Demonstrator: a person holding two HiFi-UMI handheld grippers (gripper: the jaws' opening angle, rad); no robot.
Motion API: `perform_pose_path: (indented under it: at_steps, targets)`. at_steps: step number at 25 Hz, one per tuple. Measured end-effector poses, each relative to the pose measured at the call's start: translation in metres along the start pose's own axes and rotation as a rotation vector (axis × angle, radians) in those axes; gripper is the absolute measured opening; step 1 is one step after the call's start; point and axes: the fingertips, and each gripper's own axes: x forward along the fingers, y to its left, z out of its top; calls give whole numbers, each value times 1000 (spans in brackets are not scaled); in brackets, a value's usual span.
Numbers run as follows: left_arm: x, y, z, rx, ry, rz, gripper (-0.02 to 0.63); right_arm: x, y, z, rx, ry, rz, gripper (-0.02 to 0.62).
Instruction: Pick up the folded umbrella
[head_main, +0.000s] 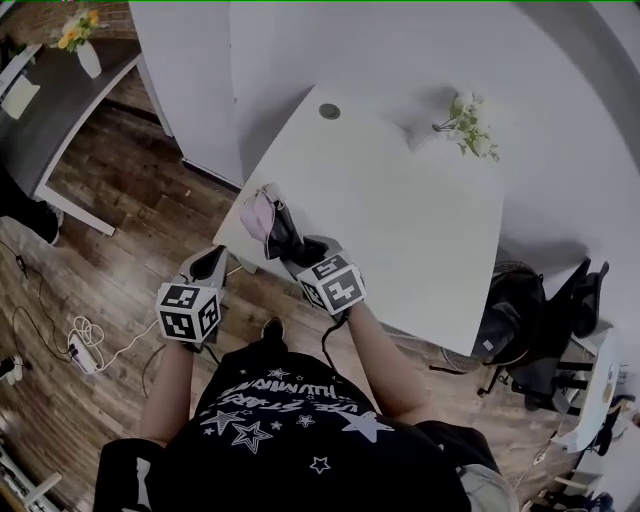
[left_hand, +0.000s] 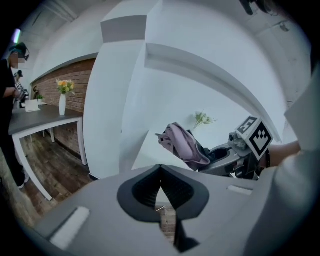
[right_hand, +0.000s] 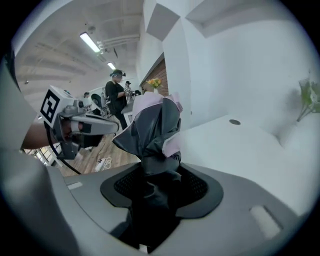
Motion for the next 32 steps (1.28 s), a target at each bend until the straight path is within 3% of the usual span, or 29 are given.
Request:
perform_pose_path:
  at_steps: [7,22,32]
  targets:
    - [3,-48,13,100,-17,-82,1,-66,-11,-6,82,-112,-76,233]
    - [-39,-155,0,151,-44,-188,0,-195,-1,-90,256,-236,-264,233]
    - [-76,-217,-17,195,-60,-256,0,-256,21,-140,297,-257,-331,234]
